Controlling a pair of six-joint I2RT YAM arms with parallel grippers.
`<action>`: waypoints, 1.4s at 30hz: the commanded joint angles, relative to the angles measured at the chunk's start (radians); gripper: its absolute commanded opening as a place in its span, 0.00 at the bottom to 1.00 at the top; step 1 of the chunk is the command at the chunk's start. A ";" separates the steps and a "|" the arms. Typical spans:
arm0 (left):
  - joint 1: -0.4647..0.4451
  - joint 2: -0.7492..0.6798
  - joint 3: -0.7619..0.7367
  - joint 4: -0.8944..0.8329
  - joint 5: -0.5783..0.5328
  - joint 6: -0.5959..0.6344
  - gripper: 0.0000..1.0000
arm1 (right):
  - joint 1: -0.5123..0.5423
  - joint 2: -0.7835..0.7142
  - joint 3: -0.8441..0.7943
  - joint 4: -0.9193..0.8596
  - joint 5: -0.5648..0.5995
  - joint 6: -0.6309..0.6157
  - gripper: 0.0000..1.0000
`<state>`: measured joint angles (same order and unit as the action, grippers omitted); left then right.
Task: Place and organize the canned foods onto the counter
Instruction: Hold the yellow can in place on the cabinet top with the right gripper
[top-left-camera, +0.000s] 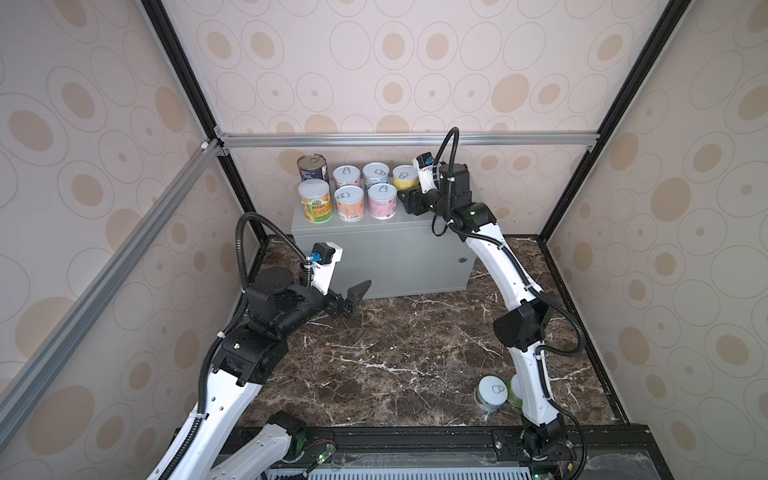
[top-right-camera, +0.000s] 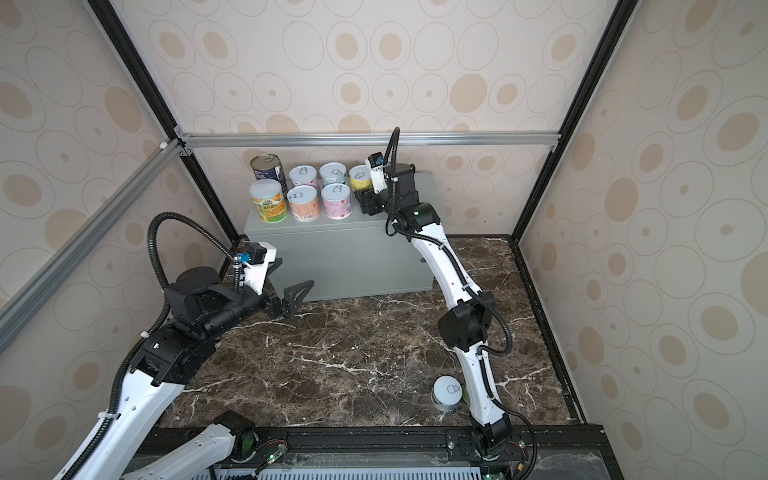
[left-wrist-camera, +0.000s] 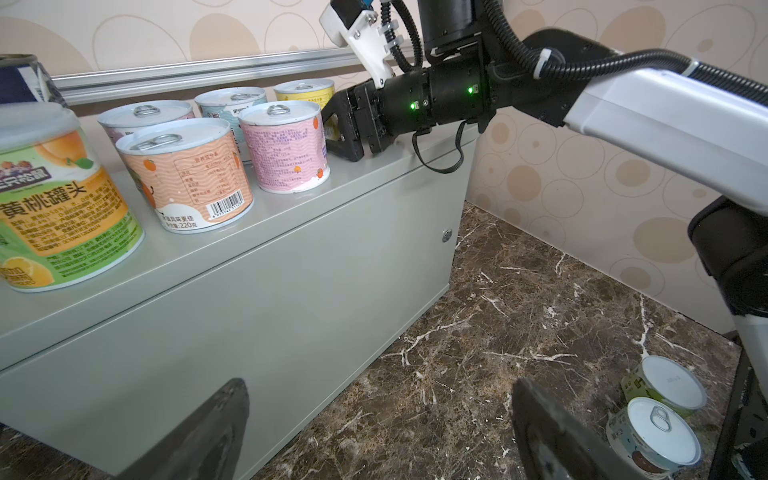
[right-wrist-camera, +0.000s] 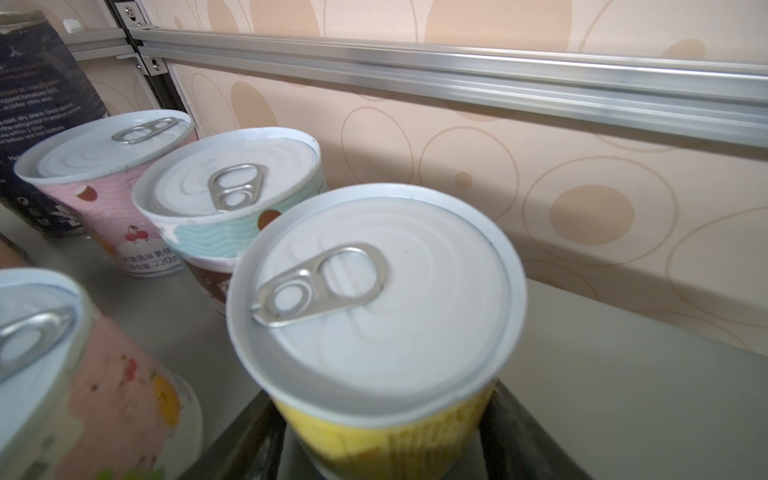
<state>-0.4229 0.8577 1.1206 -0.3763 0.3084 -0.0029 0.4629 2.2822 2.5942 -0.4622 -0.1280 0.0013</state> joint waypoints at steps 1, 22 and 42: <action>-0.002 -0.015 0.005 0.004 0.002 0.025 0.98 | -0.009 0.037 0.020 0.000 -0.007 0.006 0.72; -0.002 -0.009 0.008 0.003 0.005 0.023 0.98 | -0.016 0.048 0.020 0.001 -0.007 0.020 0.76; -0.003 -0.035 -0.005 0.010 0.022 0.011 0.98 | -0.018 -0.420 -0.599 0.137 -0.006 -0.051 0.94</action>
<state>-0.4229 0.8410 1.1149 -0.3767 0.3134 -0.0032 0.4545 1.9358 2.0754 -0.3428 -0.1280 -0.0254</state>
